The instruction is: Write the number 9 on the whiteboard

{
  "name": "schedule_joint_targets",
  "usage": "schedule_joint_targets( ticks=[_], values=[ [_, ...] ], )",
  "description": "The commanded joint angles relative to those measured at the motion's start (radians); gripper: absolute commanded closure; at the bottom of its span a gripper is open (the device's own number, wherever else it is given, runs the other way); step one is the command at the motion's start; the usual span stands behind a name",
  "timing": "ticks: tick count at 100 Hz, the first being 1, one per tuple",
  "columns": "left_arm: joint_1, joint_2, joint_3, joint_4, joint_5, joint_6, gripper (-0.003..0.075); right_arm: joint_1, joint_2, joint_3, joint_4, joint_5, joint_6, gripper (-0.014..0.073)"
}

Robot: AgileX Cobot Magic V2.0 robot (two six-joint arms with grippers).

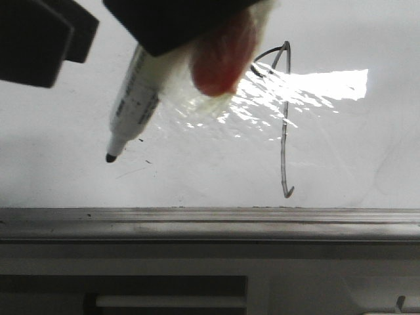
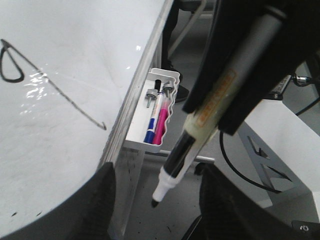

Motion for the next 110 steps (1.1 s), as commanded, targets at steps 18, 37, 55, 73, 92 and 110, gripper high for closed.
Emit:
schedule_joint_targets(
  ticks=[18,37,55,73,92,110],
  values=[
    [-0.149,0.095,-0.065,-0.026,-0.043,0.025,0.0366,0.002,0.007,-0.03,-0.017,-0.081,-0.004,0.0662],
    [-0.177,0.128,-0.065,-0.032,-0.096,0.025,0.047,0.002,0.007,-0.03,-0.017,-0.069,-0.004,0.0662],
    [-0.177,0.128,-0.065,-0.026,-0.1,0.025,0.0679,0.002,0.007,-0.03,-0.017,-0.045,-0.004,0.0662],
    [-0.177,0.146,-0.065,0.015,-0.109,0.001,0.0741,0.002,0.007,-0.03,-0.017,-0.045,-0.004,0.0662],
    [-0.177,0.154,-0.062,0.038,-0.1,-0.032,0.0741,0.002,0.007,-0.03,-0.017,-0.039,-0.002,0.0662],
    [-0.177,0.162,-0.061,0.042,-0.108,-0.03,0.0741,0.002,0.009,-0.03,-0.046,-0.022,-0.002,0.053]
  ],
)
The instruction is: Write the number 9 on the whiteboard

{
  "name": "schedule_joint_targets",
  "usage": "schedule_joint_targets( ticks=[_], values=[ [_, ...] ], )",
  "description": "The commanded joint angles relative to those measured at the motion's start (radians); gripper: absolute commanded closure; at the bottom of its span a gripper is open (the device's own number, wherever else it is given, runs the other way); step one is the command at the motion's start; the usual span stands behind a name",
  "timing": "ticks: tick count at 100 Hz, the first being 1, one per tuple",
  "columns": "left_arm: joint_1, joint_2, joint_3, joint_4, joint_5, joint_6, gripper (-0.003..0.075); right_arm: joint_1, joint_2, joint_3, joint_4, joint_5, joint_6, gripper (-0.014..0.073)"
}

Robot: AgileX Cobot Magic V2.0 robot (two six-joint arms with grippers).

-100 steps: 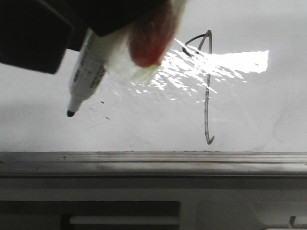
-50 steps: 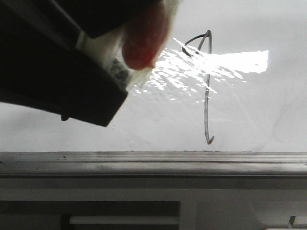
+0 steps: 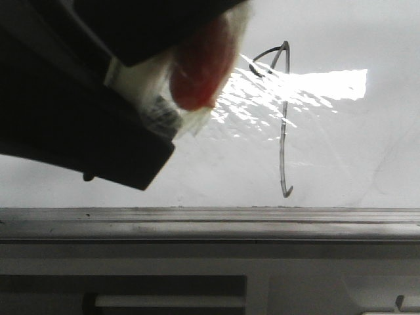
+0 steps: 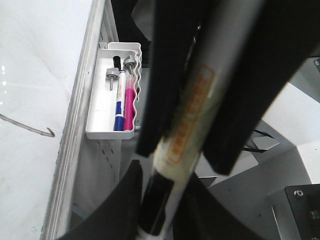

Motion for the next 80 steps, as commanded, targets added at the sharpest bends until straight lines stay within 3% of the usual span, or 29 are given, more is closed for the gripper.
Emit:
schedule_joint_targets(
  ticks=[1,17,27,56,63,74,80],
  values=[
    [-0.002,0.002,-0.022,-0.041,-0.019,-0.074,0.0741,0.002,-0.003,-0.027,-0.08,-0.01,-0.036,0.0504],
    [-0.002,0.002,-0.022,-0.043,-0.017,-0.074,0.0741,0.002,-0.026,-0.051,-0.186,-0.004,0.023,0.0164],
    [-0.002,0.002,-0.022,-0.045,-0.012,-0.078,0.0741,0.002,-0.058,-0.111,-0.229,0.035,0.078,0.0113],
    [-0.002,0.002,-0.022,-0.066,-0.012,-0.078,0.0741,0.002,-0.192,-0.217,-0.262,0.2,0.078,0.0289],
    [-0.002,0.002,-0.022,-0.066,-0.022,-0.096,0.0741,0.002,-0.237,-0.217,-0.264,0.22,0.08,0.0393],
    [-0.002,0.002,-0.022,-0.066,-0.093,-0.177,0.0741,0.002,-0.312,-0.206,-0.264,0.241,0.097,0.0656],
    [-0.004,0.002,-0.022,-0.068,-0.159,-0.224,0.0741,0.002,-0.345,-0.2,-0.272,0.262,0.112,0.0646]
  ],
)
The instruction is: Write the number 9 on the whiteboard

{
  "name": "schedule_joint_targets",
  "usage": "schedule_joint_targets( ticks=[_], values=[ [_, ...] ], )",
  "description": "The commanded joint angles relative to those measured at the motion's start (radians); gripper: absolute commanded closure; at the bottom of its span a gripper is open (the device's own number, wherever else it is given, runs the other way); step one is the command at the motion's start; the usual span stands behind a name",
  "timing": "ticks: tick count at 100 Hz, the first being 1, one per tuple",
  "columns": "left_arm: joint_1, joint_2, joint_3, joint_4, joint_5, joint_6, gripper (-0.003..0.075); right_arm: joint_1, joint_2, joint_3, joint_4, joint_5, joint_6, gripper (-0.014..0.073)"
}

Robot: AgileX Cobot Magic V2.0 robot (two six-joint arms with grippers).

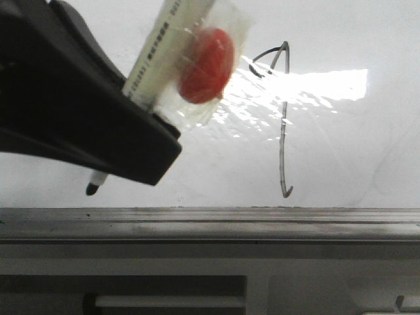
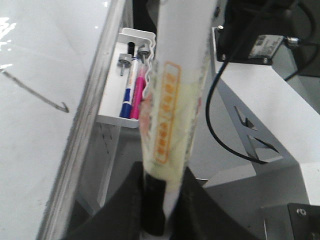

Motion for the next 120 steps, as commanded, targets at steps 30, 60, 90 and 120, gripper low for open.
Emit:
schedule_joint_targets(
  ticks=[30,60,90,120],
  values=[
    [-0.132,-0.013,-0.023,-0.082,-0.674,-0.353,0.0741,0.002,-0.166,0.064,-0.096,0.088,0.125,0.0644],
    [-0.261,0.096,-0.027,-0.371,-0.944,-0.379,0.0741,0.002,-0.183,0.111,-0.152,0.094,0.201,0.0644],
    [-0.266,0.14,-0.027,-0.523,-1.114,-0.375,0.0741,0.002,-0.183,0.111,-0.152,0.088,0.232,0.0644],
    [-0.266,0.198,-0.027,-0.523,-1.149,-0.36,0.0736,0.002,-0.183,0.111,-0.152,0.088,0.232,0.0644]
  ],
)
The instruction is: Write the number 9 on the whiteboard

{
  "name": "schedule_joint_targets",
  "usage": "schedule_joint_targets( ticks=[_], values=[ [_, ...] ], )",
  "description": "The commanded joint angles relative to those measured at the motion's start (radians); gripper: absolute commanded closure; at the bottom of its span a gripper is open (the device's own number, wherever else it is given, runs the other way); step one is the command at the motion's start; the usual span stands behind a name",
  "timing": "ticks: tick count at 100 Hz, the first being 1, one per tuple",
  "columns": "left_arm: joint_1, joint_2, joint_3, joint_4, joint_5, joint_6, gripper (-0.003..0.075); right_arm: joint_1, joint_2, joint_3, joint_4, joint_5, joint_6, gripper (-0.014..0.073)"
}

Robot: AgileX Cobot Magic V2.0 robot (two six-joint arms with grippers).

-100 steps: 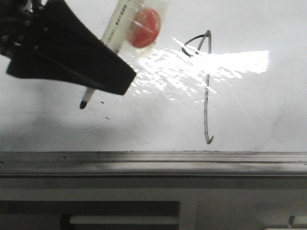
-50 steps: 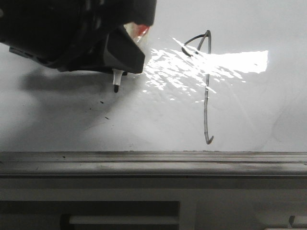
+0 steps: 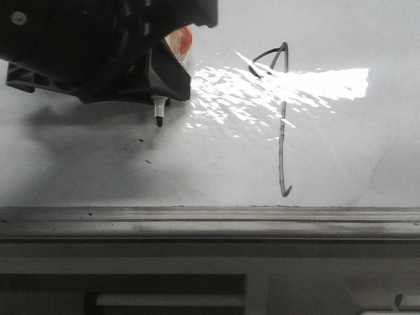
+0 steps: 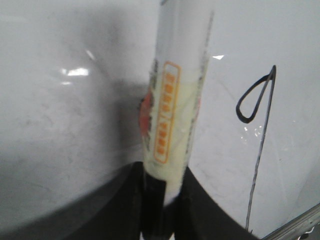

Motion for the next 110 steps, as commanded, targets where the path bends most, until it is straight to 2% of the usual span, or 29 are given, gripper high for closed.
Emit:
schedule_joint_targets(
  ticks=[1,11,27,33,48,53,65,74,85,95,102,110],
  values=[
    [0.011,0.031,-0.013,-0.006,-0.127,0.007,0.0734,0.002,0.006,-0.021,-0.057,-0.06,0.005,0.0644],
    [0.011,0.041,-0.013,-0.006,-0.133,0.007,0.0659,0.002,0.006,-0.021,-0.057,-0.061,0.005,0.0644],
    [0.011,0.043,-0.013,-0.015,-0.176,0.007,0.0439,0.002,0.006,-0.021,-0.057,-0.061,0.005,0.0644],
    [0.011,0.043,-0.013,-0.017,-0.191,0.007,0.0401,0.002,0.006,-0.021,-0.057,-0.061,0.005,0.0644],
    [0.011,0.043,-0.013,-0.017,-0.212,0.007,0.0389,0.002,0.006,-0.021,-0.057,-0.063,0.005,0.0644],
    [0.011,0.043,-0.013,-0.017,-0.209,0.007,0.0353,0.002,0.006,-0.021,-0.06,-0.063,0.005,0.0644],
    [0.011,0.027,-0.017,-0.013,-0.198,0.007,0.0164,0.002,0.006,-0.021,-0.06,-0.063,0.005,0.0644],
    [0.004,-0.013,-0.017,-0.013,-0.198,0.007,0.006,0.002,0.006,-0.021,-0.06,-0.063,0.005,0.0644],
    [-0.012,-0.094,-0.017,-0.013,-0.196,0.009,0.005,0.002,0.006,-0.021,-0.07,-0.056,0.005,0.0644],
    [-0.052,-0.207,-0.013,-0.013,-0.188,0.137,0.0058,0.002,-0.003,-0.018,-0.082,-0.053,0.01,0.0644],
    [-0.092,-0.299,0.004,-0.025,-0.178,0.267,0.0115,0.002,-0.024,-0.001,-0.095,-0.062,0.01,0.0644],
    [-0.137,-0.406,0.04,-0.047,-0.18,0.367,0.026,0.002,-0.068,0.054,-0.145,-0.09,0.01,0.0644]
  ],
)
